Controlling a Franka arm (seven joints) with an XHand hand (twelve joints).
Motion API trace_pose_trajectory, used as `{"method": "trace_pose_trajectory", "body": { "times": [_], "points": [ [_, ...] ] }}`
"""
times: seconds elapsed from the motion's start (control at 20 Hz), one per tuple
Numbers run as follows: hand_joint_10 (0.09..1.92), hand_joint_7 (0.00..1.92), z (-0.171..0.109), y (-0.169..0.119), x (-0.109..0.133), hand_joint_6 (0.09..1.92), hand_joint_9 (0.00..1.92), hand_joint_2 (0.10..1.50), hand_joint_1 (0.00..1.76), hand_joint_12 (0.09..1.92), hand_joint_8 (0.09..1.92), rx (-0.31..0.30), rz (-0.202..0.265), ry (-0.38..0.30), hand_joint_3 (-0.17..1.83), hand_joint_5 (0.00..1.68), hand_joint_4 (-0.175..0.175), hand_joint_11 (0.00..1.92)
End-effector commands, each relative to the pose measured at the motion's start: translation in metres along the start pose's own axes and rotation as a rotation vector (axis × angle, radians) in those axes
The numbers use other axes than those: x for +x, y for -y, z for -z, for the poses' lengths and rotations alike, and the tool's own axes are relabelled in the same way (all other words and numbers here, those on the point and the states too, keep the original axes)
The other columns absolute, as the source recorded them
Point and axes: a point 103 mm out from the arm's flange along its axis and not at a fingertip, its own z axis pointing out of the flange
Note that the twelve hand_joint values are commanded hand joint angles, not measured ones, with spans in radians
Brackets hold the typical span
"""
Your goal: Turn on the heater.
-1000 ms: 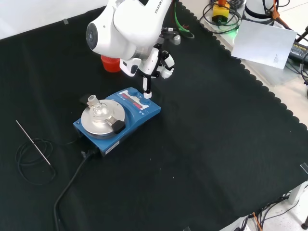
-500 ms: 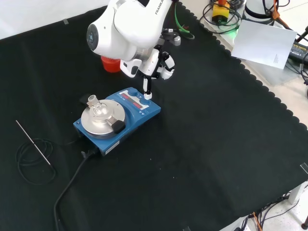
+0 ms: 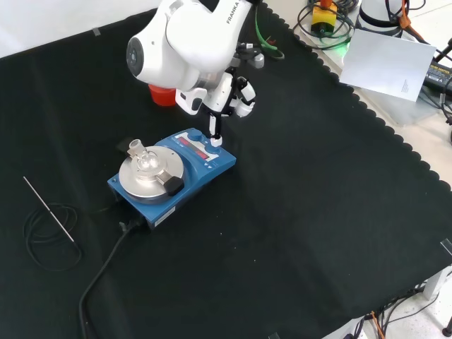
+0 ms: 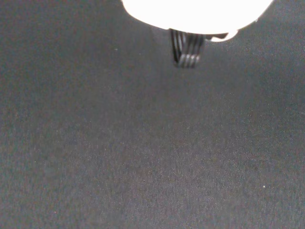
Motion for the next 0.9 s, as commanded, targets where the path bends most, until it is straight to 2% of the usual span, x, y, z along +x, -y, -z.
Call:
{"method": "trace_pose_trajectory", "body": {
  "times": [0.05,0.9],
  "points": [
    [1.54,1.6,-0.0011,-0.002,-0.003,0.09,1.74,0.57,1.44,1.51,1.66,0.002,-0.001,0.002,1.2,0.37,0.005,1.58],
    [1.55,1.6,-0.0022,-0.0042,-0.0058,0.09,1.74,0.57,1.44,1.51,1.66,0.006,-0.008,0.004,1.21,0.37,0.004,1.59]
  ]
}}
